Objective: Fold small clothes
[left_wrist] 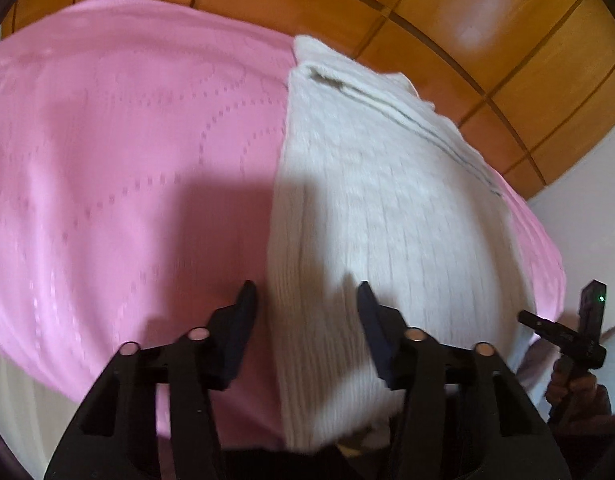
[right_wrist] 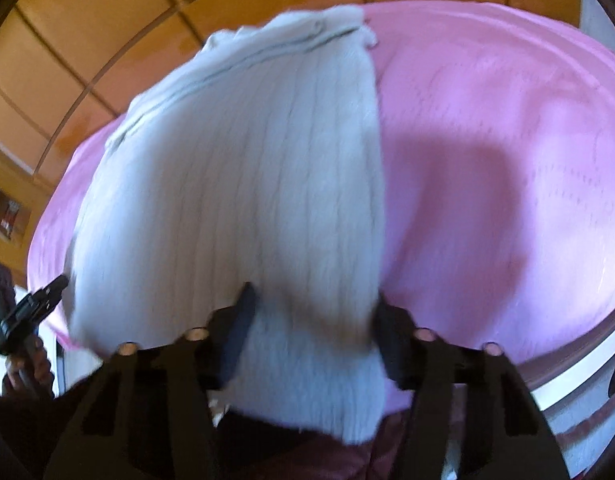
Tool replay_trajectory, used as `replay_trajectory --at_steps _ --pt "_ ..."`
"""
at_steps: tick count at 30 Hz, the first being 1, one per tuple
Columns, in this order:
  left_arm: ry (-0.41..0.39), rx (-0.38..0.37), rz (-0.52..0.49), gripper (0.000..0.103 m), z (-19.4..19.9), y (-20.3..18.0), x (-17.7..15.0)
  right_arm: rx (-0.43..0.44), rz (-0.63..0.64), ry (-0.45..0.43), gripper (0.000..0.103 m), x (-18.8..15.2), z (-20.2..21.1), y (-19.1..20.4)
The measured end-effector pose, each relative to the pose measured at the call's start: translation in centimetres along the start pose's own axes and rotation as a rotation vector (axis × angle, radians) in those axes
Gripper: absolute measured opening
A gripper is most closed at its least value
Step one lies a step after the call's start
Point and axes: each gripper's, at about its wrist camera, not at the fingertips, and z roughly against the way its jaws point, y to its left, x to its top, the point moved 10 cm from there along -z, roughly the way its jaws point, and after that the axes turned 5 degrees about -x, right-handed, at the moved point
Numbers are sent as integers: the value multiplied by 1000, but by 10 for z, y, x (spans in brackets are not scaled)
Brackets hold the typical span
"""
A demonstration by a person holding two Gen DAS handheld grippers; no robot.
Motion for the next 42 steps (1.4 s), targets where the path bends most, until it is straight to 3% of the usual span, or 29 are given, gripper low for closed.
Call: replay_trajectory --at_steps 2,3,4,8,12,16,20,24,25,26,27,28,30,33,37,42 --pt "19 -30 11 35 0 -2 -6 15 21 20 26 -7 1 6" --pt "33 -44 22 22 -1 -3 -9 26 22 25 17 -7 1 8" --pt "44 -54 27 12 -1 -3 -12 41 21 28 14 -5 2 11" --pt "29 -154 71 9 7 -13 -3 150 -8 -41 13 19 22 28" --pt "-34 -260 121 9 17 -26 30 231 -99 -110 12 52 33 30" --pt "-67 -296 141 9 9 -35 66 256 -217 -164 12 95 25 21" --pt "-93 -267 155 9 -17 -38 114 218 -295 -177 12 141 0 10" --pt "-117 -180 176 7 -42 -28 152 208 -335 -177 15 170 -10 -1" --pt "-116 -157 191 8 -47 -23 159 205 -350 -184 18 175 -11 -4" --pt "-116 -140 216 11 -52 -18 164 204 -370 -204 30 182 -8 -10" --pt "-123 -136 241 25 -54 -11 169 207 -385 -227 54 186 -3 -17" --pt "-133 -136 252 45 -52 -7 171 209 -398 -251 62 190 1 -23" --pt "-172 -129 285 67 -45 6 172 216 -400 -274 69 190 10 -30" --pt "-175 -143 275 67 -35 19 160 184 -381 -279 79 177 18 -44" --pt "-133 -166 189 70 -30 21 127 128 -294 -241 81 142 18 -48" --pt "-80 -99 55 74 -48 8 95 18 -125 -198 80 121 -11 -23"
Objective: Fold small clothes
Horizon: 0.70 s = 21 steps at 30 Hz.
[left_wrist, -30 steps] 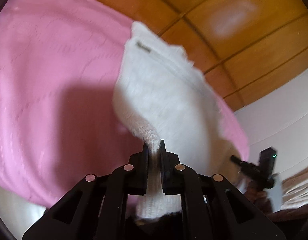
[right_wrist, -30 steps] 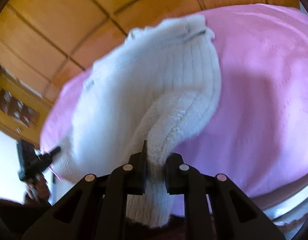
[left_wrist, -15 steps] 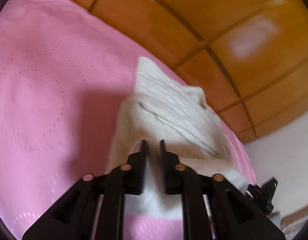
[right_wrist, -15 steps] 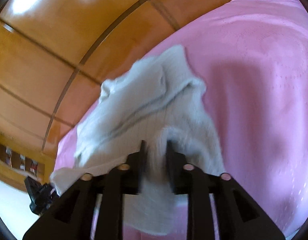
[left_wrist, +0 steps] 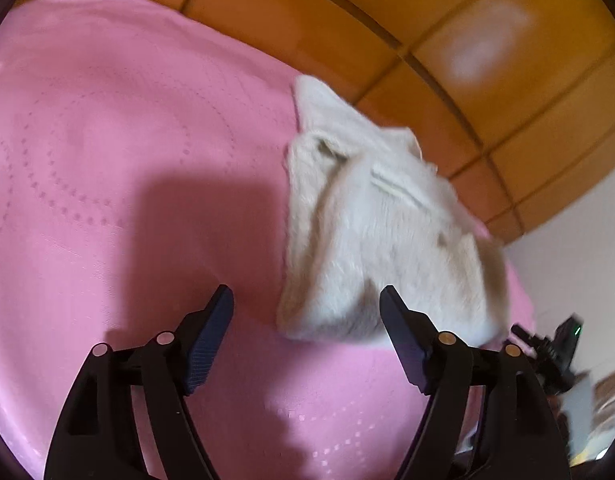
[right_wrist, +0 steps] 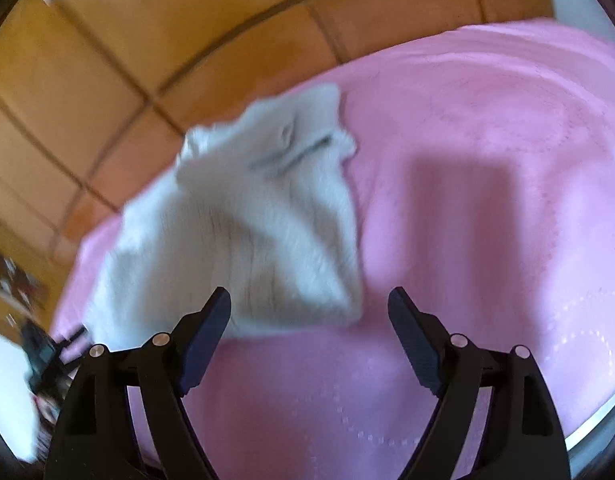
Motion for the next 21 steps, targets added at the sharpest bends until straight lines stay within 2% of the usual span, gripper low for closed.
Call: replay_trajectory --at_steps 2,3,4,5,6,7,10,17,21 --pt "-10 20 -37 74 -5 -6 2 -38 44 -17 76 3 -13 9" --pt "-6 7 -33 71 -9 -9 4 -52 58 -23 71 5 -17 13" --pt "6 -14 -28 53 -12 -14 5 -58 64 -23 65 7 -21 16" --pt "28 -23 -34 47 -17 -19 5 -48 58 -14 48 10 -24 19" --pt "45 0 -59 34 -20 -21 4 -34 46 -4 31 11 -25 22" --pt "61 17 -92 20 -23 -24 3 -14 34 5 23 12 -24 24" --pt "66 16 -84 13 -23 -23 2 17 -1 11 19 10 -14 25" --pt "59 -26 -50 9 6 -23 -16 153 -70 34 14 -12 27 30" --pt "55 -51 -44 4 30 -26 -32 173 -67 54 13 -31 46 29"
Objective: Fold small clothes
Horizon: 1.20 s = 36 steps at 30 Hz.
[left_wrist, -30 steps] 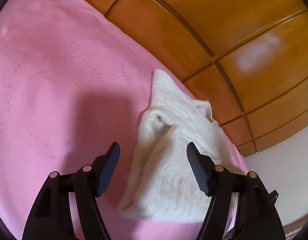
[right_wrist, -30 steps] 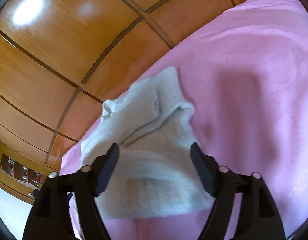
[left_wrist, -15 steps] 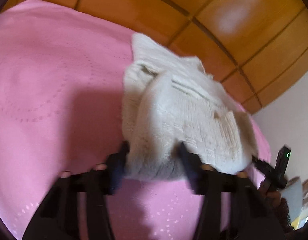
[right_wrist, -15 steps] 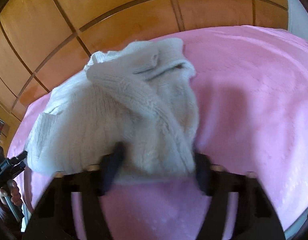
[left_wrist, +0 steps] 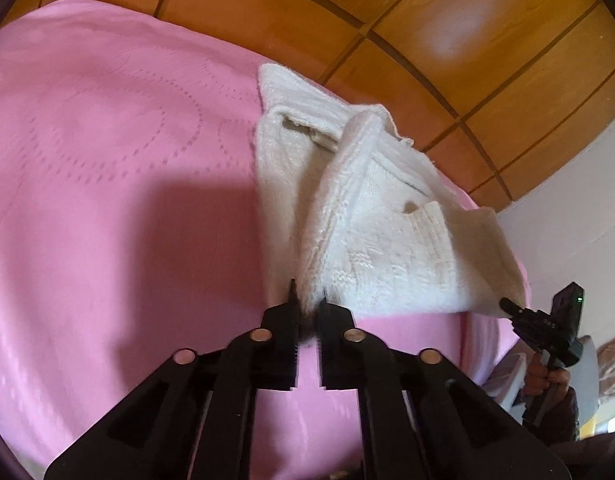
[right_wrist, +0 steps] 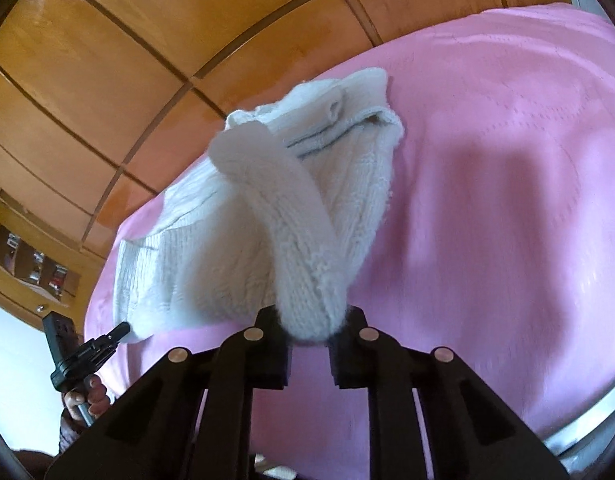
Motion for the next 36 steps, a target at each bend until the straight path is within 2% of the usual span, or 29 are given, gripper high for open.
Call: replay_trajectory --at_steps 8,13,14,16,17,18,20,22,23,28,31,33,35,36 --pt "51 -18 44 4 31 -2 -58 -40 22 82 12 -46 23 -15" --pt "81 -22 70 4 38 -8 -83 -78 36 131 12 -61 25 -26" --pt "78 -14 65 4 38 -7 -82 -92 55 130 12 -58 23 -25" --pt "62 -3 59 6 37 -7 -72 -148 82 108 20 -46 22 -27" --pt "41 25 49 6 37 -6 -62 -179 104 87 30 -37 23 -25" --pt "28 50 37 12 39 -6 -58 -211 128 55 41 -29 24 -25" --pt "-5 78 -1 25 38 -8 -39 -251 192 2 45 -14 27 -16" --pt "-29 102 -23 46 36 -10 -26 -281 255 -38 48 -4 28 -4" --pt "-38 114 -37 47 35 -10 -20 -287 300 -59 51 0 27 6" --pt "-37 164 -125 48 16 -19 -1 -307 471 -96 54 3 3 46" --pt "-22 176 -182 48 5 -21 2 -336 536 -77 49 4 -23 48" --pt "9 238 -218 48 -10 -19 5 -413 523 -91 41 17 -33 31" --pt "22 293 -202 48 -19 -8 9 -453 437 -107 41 33 -38 10" --pt "16 297 -197 48 -19 -6 10 -471 401 -115 41 40 -37 0"
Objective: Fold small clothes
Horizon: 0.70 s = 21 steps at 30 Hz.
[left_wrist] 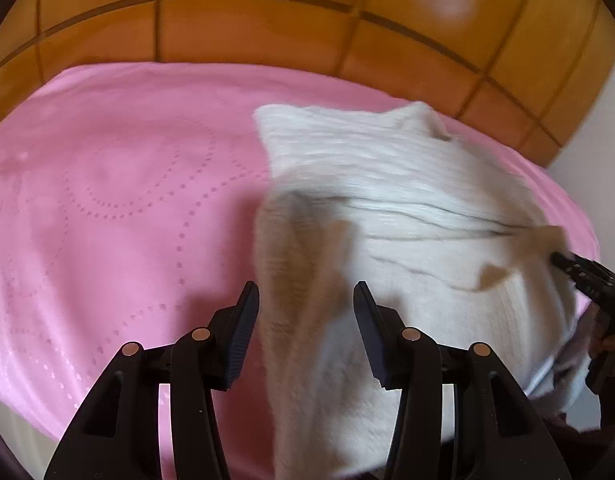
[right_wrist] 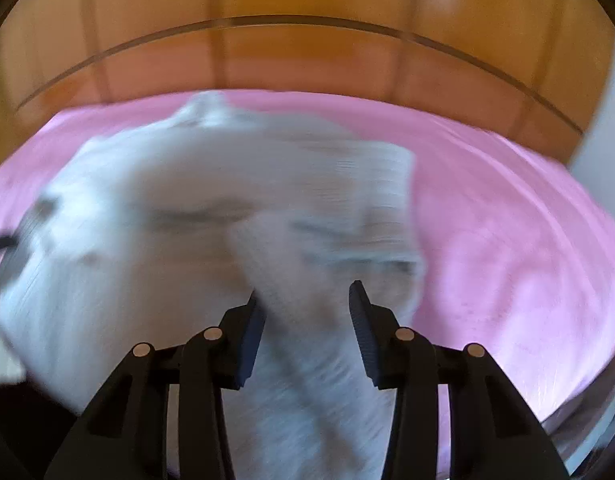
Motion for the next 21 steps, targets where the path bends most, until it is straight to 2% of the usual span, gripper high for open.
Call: replay_trajectory --at_steps 2,3,7,9,12,14,16,17,18,19,20,21 --pt "-34 -32 -13 48 8 -7 4 -9 -67 -3 41 5 0 -16" --pt "-52 -45 -33 48 14 -13 6 20 -85 -18 41 8 6 -16" --pt "-102 -170 -166 48 37 -53 5 137 -32 -83 41 12 36 8" --pt "-66 -217 -201 48 31 -67 -3 231 15 -60 41 5 42 32" --pt "21 -206 -210 48 2 -72 -17 278 74 -2 41 -10 31 66" --pt "63 -201 -194 48 -13 -71 -23 280 99 40 41 -20 17 82" --pt "72 -192 -179 47 -23 -68 -24 247 125 58 41 -26 5 89" --pt "70 -195 -175 43 -24 -68 -23 245 129 59 37 -27 3 92" --pt "63 -192 -174 19 -25 -67 -22 247 128 58 22 -26 1 92" --pt "56 -180 -173 6 -25 -65 -21 246 127 56 13 -24 2 91" --pt "45 -175 -168 5 -21 -64 -22 244 122 53 5 -22 4 89" --pt "28 -176 -157 3 -18 -62 -21 246 117 46 5 -21 6 87"
